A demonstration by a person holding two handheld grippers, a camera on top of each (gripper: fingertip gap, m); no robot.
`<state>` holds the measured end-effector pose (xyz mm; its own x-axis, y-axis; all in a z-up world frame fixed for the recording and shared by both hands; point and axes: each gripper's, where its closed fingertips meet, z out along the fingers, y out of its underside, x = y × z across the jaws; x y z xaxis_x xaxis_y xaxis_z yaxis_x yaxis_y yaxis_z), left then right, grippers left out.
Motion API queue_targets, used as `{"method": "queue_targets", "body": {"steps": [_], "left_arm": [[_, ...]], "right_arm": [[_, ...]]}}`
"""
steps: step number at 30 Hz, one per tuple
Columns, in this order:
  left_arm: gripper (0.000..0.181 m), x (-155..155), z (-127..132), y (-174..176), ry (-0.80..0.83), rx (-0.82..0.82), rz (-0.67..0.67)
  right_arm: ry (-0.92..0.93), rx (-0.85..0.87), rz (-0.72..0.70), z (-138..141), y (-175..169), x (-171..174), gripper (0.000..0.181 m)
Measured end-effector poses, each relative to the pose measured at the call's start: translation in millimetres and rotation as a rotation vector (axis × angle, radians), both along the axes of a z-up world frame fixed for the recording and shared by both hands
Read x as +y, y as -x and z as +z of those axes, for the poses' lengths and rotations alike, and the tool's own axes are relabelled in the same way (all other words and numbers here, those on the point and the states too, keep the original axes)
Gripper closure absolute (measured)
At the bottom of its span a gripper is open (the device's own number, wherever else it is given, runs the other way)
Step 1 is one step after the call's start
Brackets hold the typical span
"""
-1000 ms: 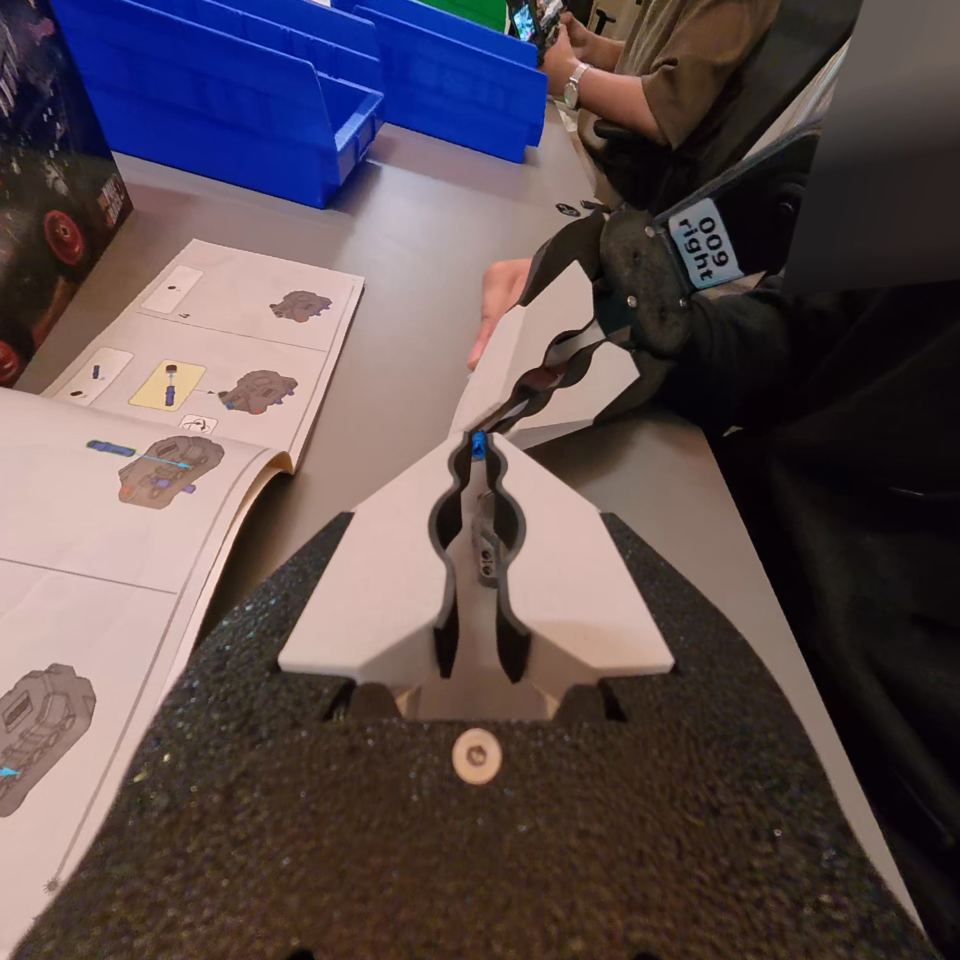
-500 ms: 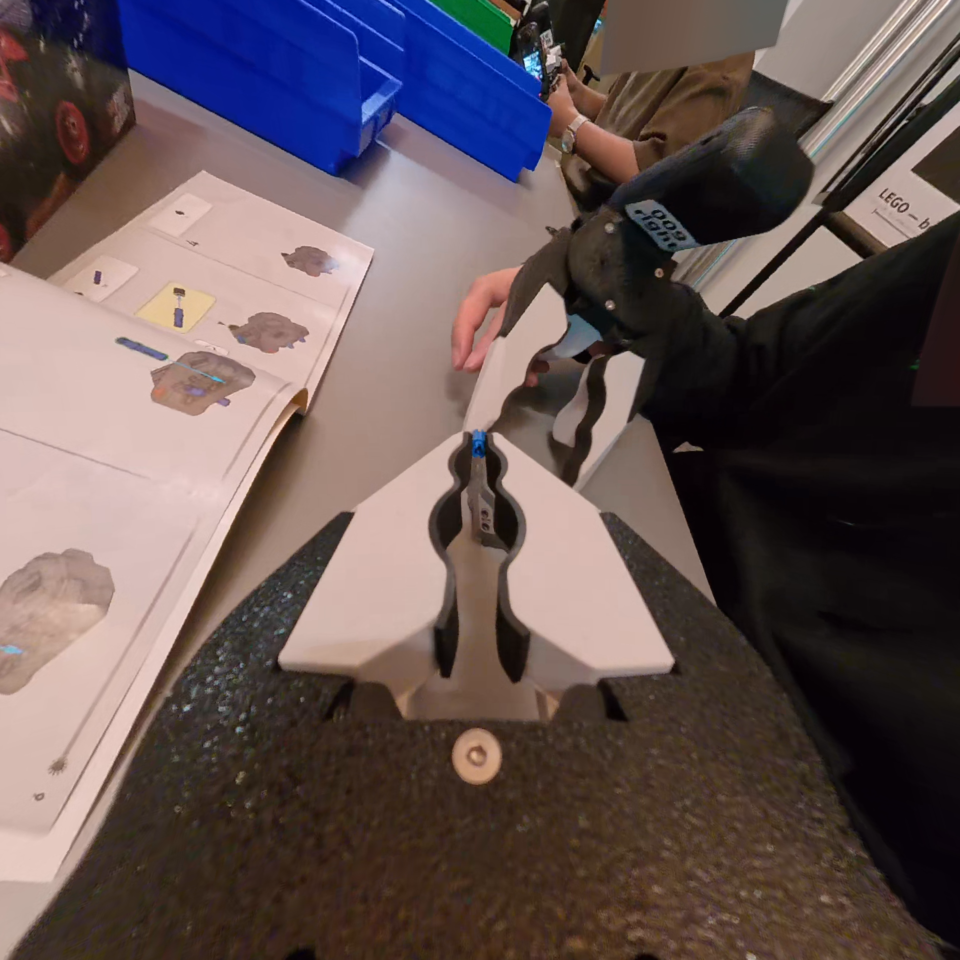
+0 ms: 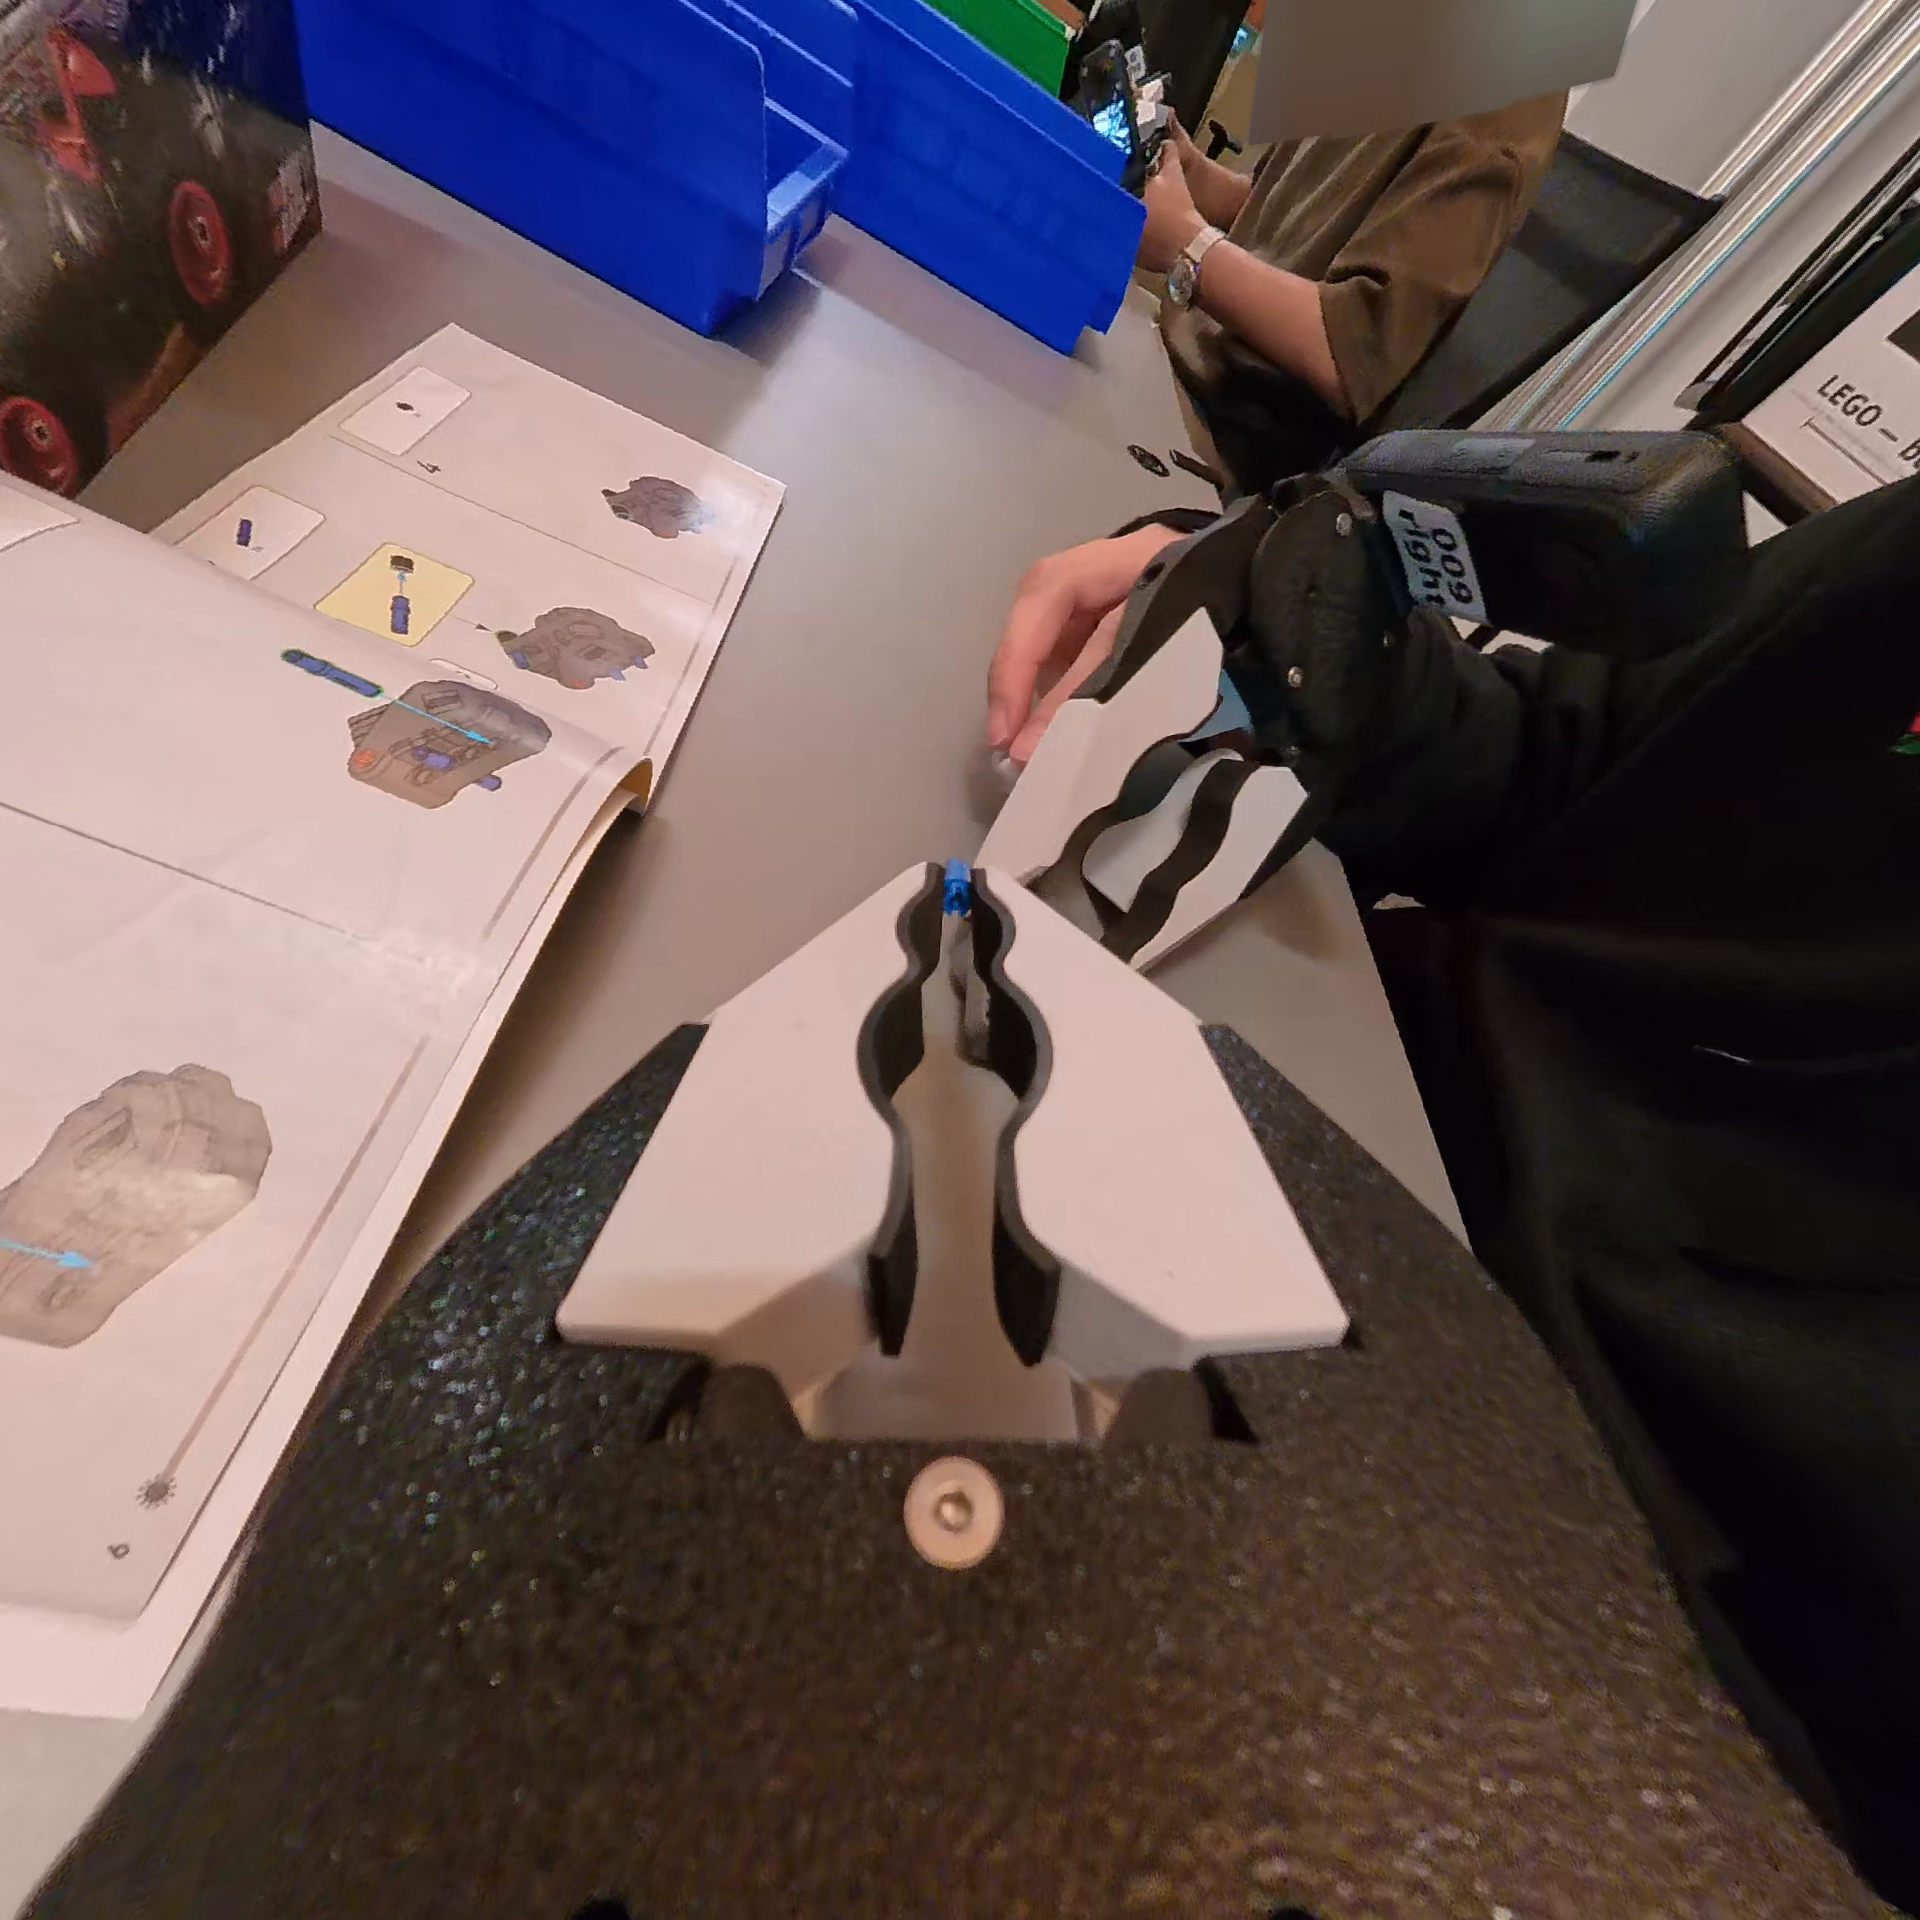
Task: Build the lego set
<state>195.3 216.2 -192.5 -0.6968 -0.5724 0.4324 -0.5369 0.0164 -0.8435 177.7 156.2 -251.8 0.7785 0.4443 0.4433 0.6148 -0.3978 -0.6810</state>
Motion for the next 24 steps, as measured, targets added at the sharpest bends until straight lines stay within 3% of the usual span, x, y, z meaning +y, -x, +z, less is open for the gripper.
{"method": "queue_targets", "body": {"steps": [1,6,10,13,16,24], "left_arm": [[0.179,0,0,0,0.002,-0.001,-0.001],[0.179,-2,2,0,0.018,-0.001,-0.006],[0.179,0,3,0,0.035,0.005,-0.003],[0.179,-1,6,2,0.078,0.017,-0.016],[0.179,-2,10,5,0.138,0.022,-0.042],[0.180,-1,18,12,0.244,0.058,-0.088]], "right_arm": [[0.001,-0.004,0.003,0,0,0,0.139],[0.031,0.139,0.000,4,3,-2,0.129],[0.001,0.451,-0.079,26,-5,4,0.125],[0.067,0.609,-0.120,25,-7,8,0.127],[0.114,0.568,-0.125,17,-6,15,0.123],[0.192,0.324,-0.050,-6,3,17,0.139]]}}
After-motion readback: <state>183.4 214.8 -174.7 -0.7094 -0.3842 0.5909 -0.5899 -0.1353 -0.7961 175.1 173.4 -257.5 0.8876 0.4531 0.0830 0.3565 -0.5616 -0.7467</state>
